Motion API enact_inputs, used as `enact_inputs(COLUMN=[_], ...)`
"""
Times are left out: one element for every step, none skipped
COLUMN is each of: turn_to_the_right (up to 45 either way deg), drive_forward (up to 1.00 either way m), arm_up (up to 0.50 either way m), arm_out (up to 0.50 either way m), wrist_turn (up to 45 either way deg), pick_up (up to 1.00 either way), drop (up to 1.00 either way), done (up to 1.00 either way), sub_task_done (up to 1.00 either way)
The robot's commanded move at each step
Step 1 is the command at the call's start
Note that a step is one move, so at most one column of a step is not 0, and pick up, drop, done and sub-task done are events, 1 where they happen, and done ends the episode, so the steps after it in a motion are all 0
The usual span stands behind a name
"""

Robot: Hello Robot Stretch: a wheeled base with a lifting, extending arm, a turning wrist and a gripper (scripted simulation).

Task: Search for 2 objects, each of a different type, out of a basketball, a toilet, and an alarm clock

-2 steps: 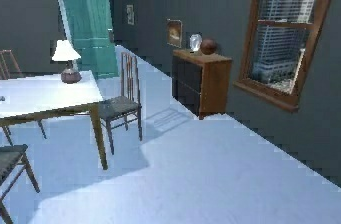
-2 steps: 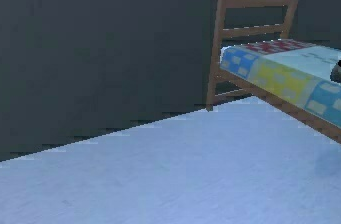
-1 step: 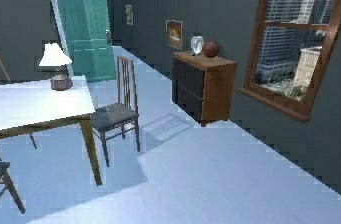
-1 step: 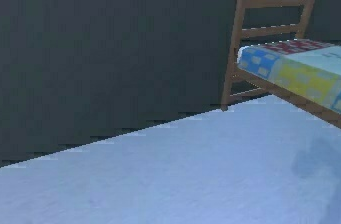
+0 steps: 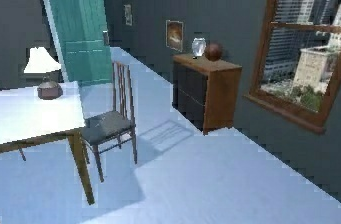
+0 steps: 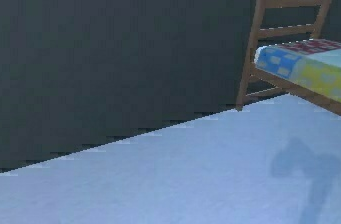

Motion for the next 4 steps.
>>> enact_inputs(turn_to_the_right=[9.0, 0.0, 6.0, 0.0], drive_forward=[0.0, 1.0, 0.0, 0.55], arm_up=[0.0, 0.0, 0.0, 0.0], arm_out=[0.0, 0.0, 0.0, 0.0], wrist_turn=[0.0, 0.0, 0.0, 0.0], pick_up=[0.0, 0.0, 0.0, 0.0], drop=[0.0, 0.0, 0.0, 0.0], done=[0.0, 0.0, 0.0, 0.0], sub_task_done=[0.0, 0.0, 0.0, 0.0])
